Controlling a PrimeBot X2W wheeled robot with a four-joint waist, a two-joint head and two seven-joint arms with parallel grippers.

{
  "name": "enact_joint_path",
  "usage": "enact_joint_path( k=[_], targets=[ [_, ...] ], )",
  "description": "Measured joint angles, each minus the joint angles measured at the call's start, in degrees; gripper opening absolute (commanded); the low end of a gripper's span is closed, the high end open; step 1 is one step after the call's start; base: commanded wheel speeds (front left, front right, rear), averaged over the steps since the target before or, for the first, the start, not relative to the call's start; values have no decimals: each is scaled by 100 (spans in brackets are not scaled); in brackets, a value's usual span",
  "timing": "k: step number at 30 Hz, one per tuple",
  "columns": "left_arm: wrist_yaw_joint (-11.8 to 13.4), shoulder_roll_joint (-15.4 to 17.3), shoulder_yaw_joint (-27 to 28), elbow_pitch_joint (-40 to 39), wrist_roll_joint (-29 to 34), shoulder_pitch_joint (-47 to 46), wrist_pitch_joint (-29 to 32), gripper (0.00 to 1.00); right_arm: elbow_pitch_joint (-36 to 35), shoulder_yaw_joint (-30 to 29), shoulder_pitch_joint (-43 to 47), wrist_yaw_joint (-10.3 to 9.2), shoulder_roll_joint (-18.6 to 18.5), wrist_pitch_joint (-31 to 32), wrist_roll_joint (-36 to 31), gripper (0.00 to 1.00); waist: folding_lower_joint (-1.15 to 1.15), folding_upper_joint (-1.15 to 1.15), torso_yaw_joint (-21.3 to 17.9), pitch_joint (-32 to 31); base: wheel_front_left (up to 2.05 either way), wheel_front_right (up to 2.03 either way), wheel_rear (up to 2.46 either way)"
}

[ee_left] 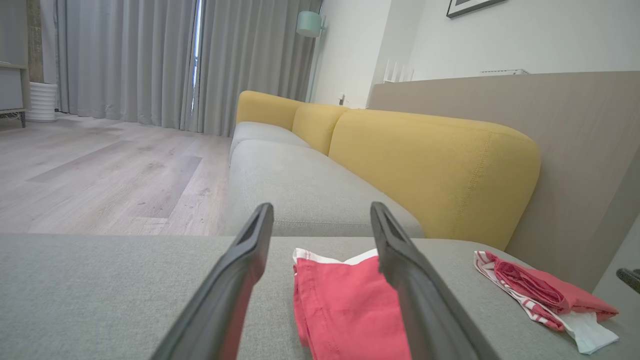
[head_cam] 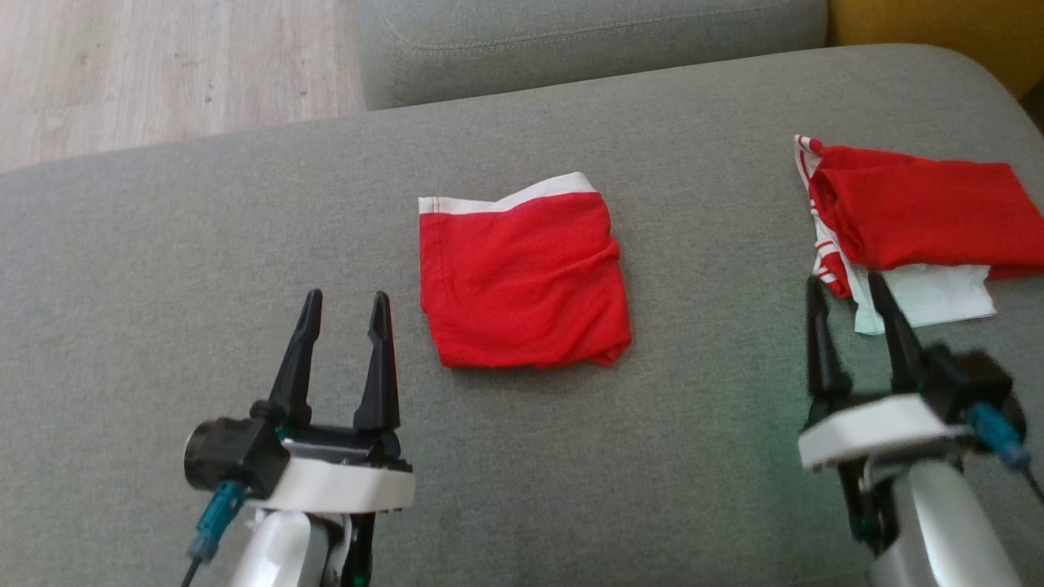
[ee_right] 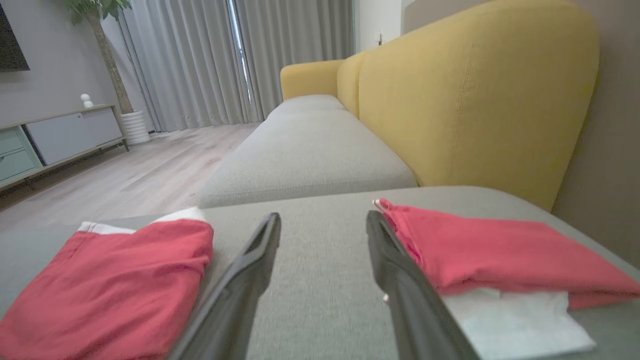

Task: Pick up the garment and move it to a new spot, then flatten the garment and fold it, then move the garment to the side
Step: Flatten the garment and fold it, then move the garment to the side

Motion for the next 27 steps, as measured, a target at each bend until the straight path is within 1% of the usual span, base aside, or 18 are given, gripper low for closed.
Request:
enact_joint_path(
  k=[5,11,16,19,22,27],
  targets=[
    [-4,1,0,36,0,102,0,100,-65,26,359,0,63,1,154,100,0,0,-12,-50,0,0,0],
    [-4,2,-9,53,0,155,0,100,-99,31,346,0,64,0,176,100,0,0,31,-24,0,0,0],
    [-8,2,-34,52,0,122,0,100,-98,81,293,0,64,0,166,100,1,0,127,117,0,0,0],
    [-9,2,-56,51,0,36,0,100,12,175,105,0,64,14,69,100,1,0,226,238,0,0,0],
    [-8,2,-93,41,0,-131,0,100,202,234,-236,0,62,229,-100,100,2,0,338,375,0,0,0],
    [-9,-1,-249,49,1,-325,0,100,610,463,-710,0,60,608,-145,100,2,0,595,571,0,0,0]
  ],
)
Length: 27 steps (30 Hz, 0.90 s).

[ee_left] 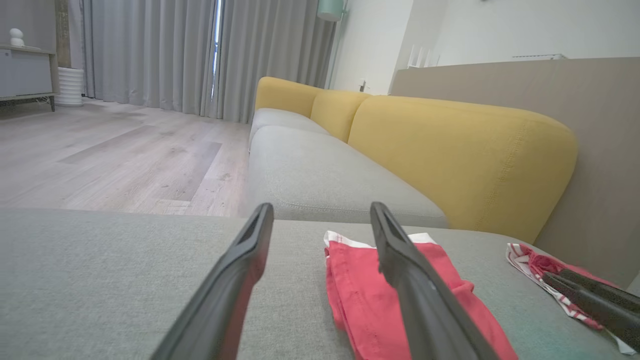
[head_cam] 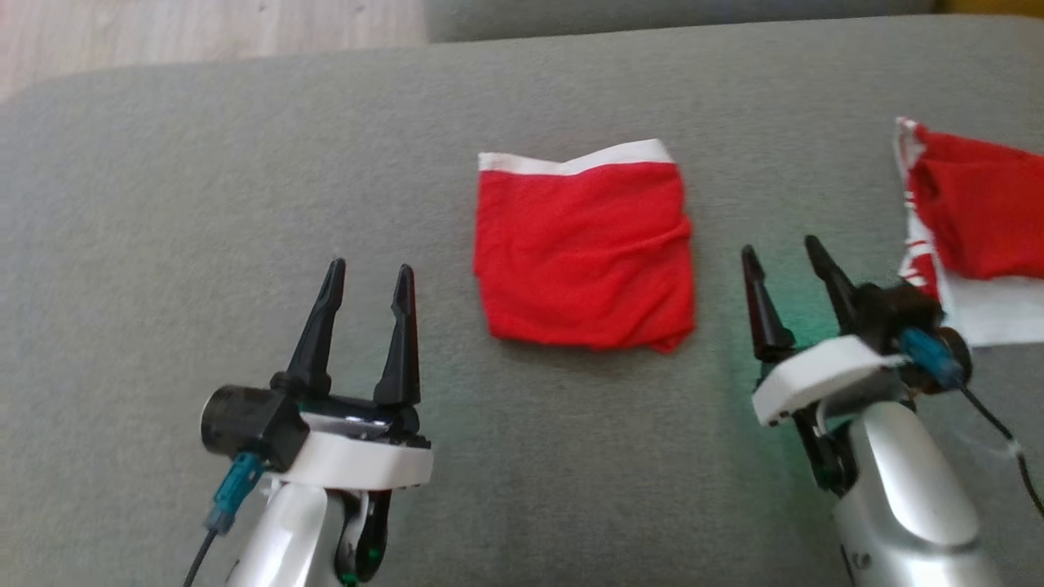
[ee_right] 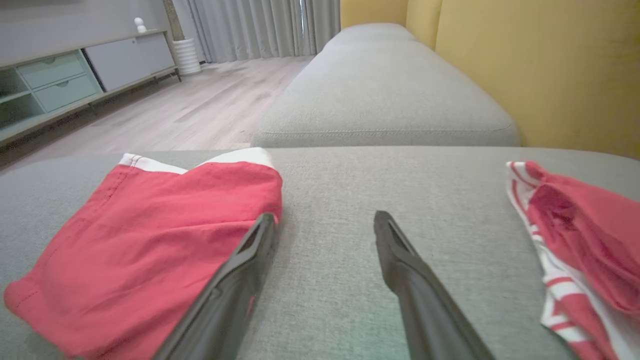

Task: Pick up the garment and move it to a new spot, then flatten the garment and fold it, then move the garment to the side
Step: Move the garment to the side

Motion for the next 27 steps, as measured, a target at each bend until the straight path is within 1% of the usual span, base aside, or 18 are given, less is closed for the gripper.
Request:
enact_joint_path(
  k=[6,10,15,17,19,20,22,25,27],
  targets=[
    [8,0,-153,29,-4,-69,0,100,646,414,-502,0,-8,415,250,100,0,0,355,169,0,0,0],
    [32,0,-201,48,-8,-146,0,100,1121,432,-822,0,-13,580,493,100,0,0,577,245,0,0,0],
    [62,0,-290,51,-10,-148,0,100,1814,382,-1224,0,-27,879,1124,100,-1,0,805,339,0,0,0],
    [62,0,-311,51,-12,-149,0,100,2036,431,-1409,0,-48,928,1183,100,-1,0,868,377,0,0,0],
    [63,0,-311,51,-36,-151,0,100,2229,510,-1610,0,-76,940,1107,100,-1,0,900,406,0,0,0],
    [63,0,-311,51,-49,-153,0,100,2326,576,-1696,0,-85,940,1053,88,-1,0,908,414,0,0,0],
    [65,0,-308,51,-54,-160,0,100,2453,671,-1795,0,-96,926,959,0,-1,0,899,418,0,0,0],
    [89,0,-308,51,-54,-170,0,100,2577,776,-1814,0,-93,637,750,0,-1,0,839,410,0,0,0],
    [89,0,-308,49,-54,-171,0,100,2637,799,-1830,0,-75,391,457,0,-1,0,764,400,0,0,0]
  ],
)
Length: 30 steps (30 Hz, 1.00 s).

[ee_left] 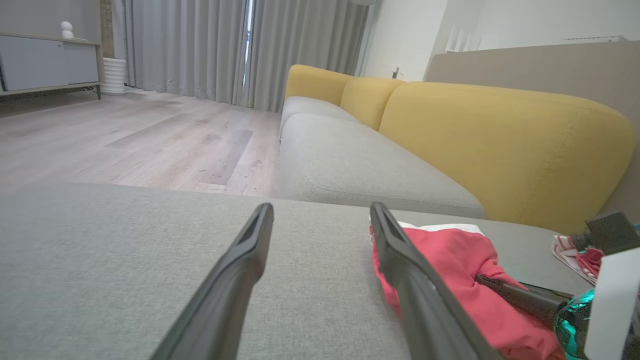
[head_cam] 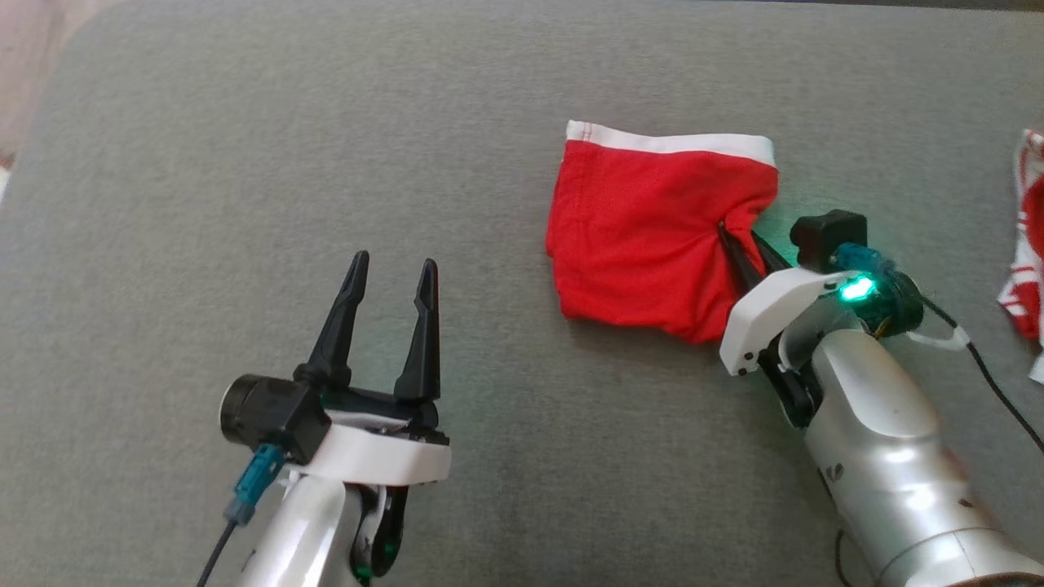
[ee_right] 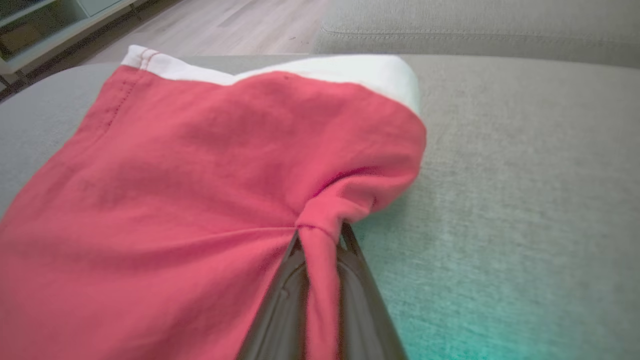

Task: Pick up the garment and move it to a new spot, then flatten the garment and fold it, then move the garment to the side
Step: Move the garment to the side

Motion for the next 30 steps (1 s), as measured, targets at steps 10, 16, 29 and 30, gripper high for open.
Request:
enact_joint_path(
  k=[10,16,29,30],
  targets=[
    [-9,0,41,-13,53,-64,0,100,-98,-133,-115,0,-11,-698,-1265,0,0,0,-603,-132,0,0,0],
    [-10,-1,38,-53,54,-81,0,100,-253,-5,-113,0,-250,-710,-1430,0,0,0,-962,-207,0,0,0],
    [-90,-3,109,-53,204,-367,0,100,-573,1139,-533,0,-1887,-256,-720,0,0,0,-1711,10,0,0,0],
    [-90,-2,103,-52,204,-387,0,100,-599,1198,-573,0,-2035,-229,-643,0,0,0,-1739,50,0,0,0]
  ],
)
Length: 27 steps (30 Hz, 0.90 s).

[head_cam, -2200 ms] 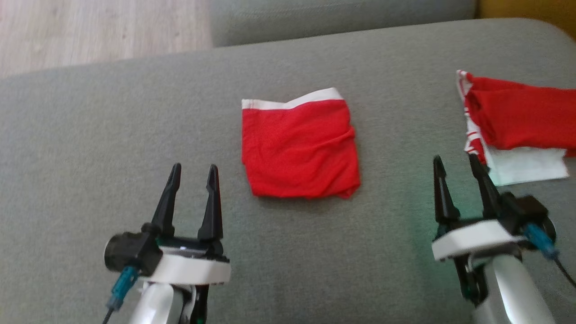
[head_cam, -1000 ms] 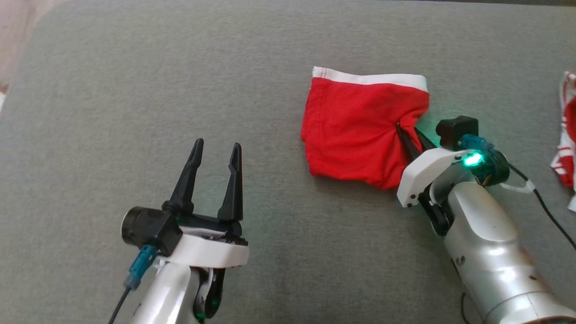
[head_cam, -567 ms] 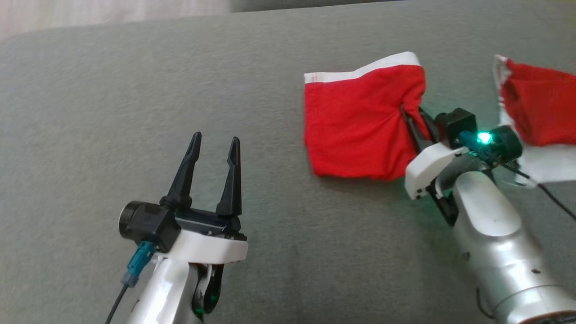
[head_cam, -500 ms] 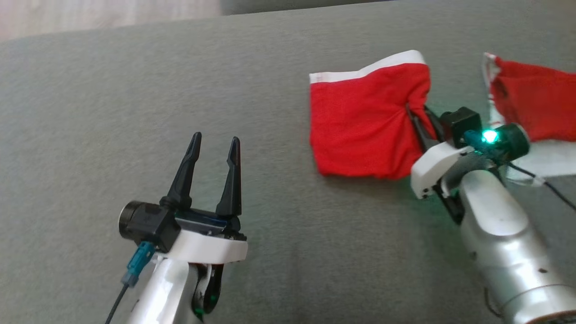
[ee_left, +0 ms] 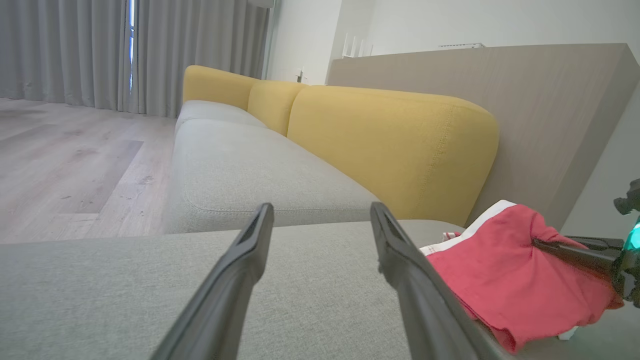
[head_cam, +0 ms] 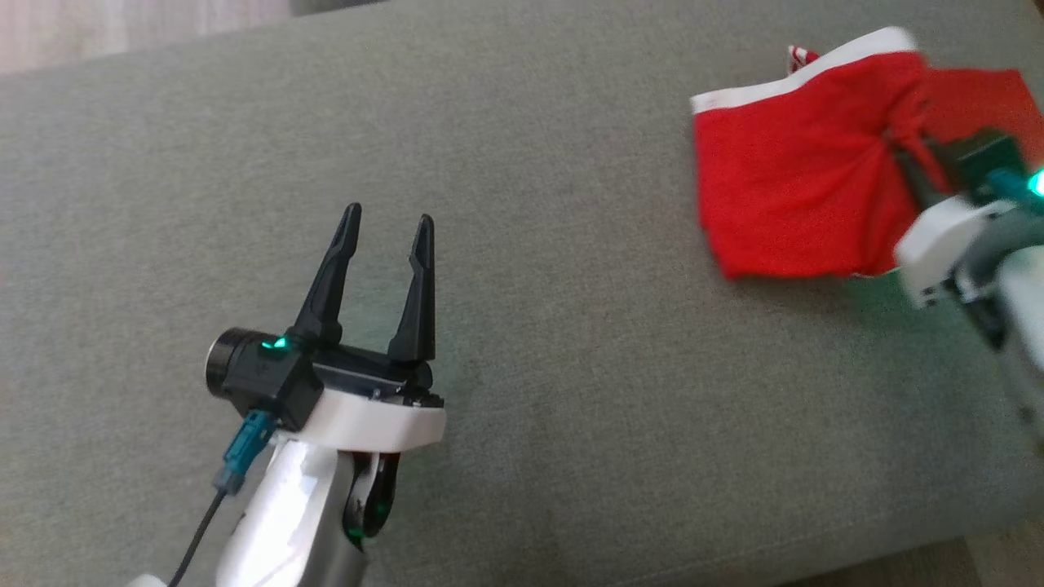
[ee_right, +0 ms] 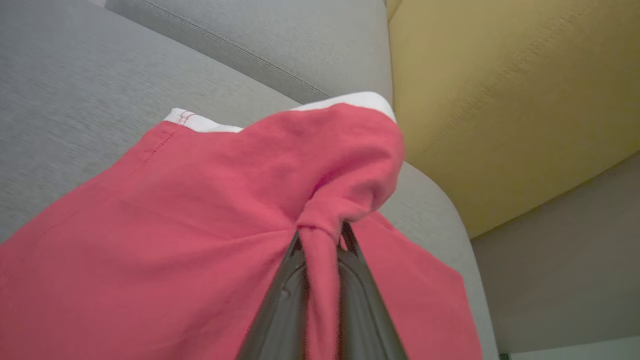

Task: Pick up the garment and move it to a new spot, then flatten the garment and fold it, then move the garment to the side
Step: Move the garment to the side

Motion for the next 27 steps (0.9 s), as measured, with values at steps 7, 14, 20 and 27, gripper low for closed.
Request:
enact_joint_path(
  k=[7,14,20,27],
  targets=[
    [-53,-1,-9,1,60,-104,0,100,-76,487,-301,0,-990,131,437,0,0,0,-96,298,0,0,0],
    [-97,-2,-18,3,62,-231,0,100,122,455,-405,1,-1359,241,549,0,0,0,-33,436,0,0,0],
    [-102,-1,-14,9,101,-262,0,100,382,190,-436,0,-1373,274,463,0,0,0,-2,461,0,0,0],
    [-147,-2,20,9,145,-262,0,100,559,-114,-436,1,-1359,275,229,0,0,0,-10,472,0,0,0]
  ],
)
